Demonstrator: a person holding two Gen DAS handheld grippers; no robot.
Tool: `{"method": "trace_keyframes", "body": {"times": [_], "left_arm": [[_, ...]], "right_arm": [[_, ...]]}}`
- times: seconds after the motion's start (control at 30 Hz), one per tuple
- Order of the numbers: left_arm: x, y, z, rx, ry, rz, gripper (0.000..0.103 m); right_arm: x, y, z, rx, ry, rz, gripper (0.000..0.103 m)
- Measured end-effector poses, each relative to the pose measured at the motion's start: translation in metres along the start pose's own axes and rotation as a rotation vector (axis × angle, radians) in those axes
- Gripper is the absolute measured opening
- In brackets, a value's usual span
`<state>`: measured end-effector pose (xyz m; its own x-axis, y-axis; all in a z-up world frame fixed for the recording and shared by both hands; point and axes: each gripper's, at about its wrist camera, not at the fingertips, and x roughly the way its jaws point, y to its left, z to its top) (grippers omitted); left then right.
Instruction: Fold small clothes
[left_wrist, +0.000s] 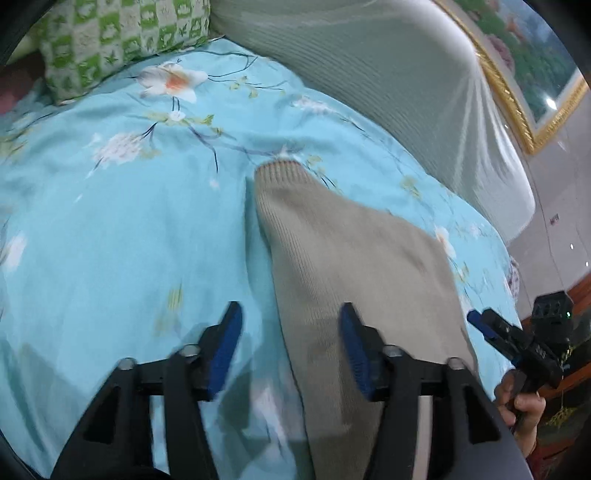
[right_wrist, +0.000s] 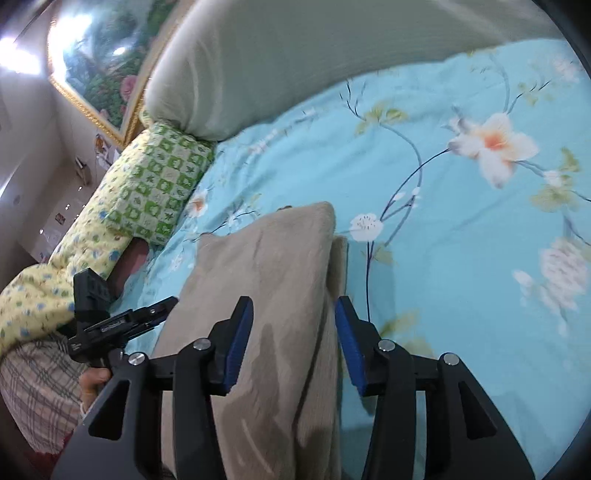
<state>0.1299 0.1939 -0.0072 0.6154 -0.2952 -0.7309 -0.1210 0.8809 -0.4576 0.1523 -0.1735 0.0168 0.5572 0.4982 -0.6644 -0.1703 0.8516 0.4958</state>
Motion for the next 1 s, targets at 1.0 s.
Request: {"method": "trace_keyframes", "body": {"times": [1.0], "left_arm": [[-0.044,-0.054,-0.147,0.163,-0.069,0.168,0.030]], "right_arm": [[-0.054,0.026,-0.105,-0.060,0.017,0.005,0.008]]}}
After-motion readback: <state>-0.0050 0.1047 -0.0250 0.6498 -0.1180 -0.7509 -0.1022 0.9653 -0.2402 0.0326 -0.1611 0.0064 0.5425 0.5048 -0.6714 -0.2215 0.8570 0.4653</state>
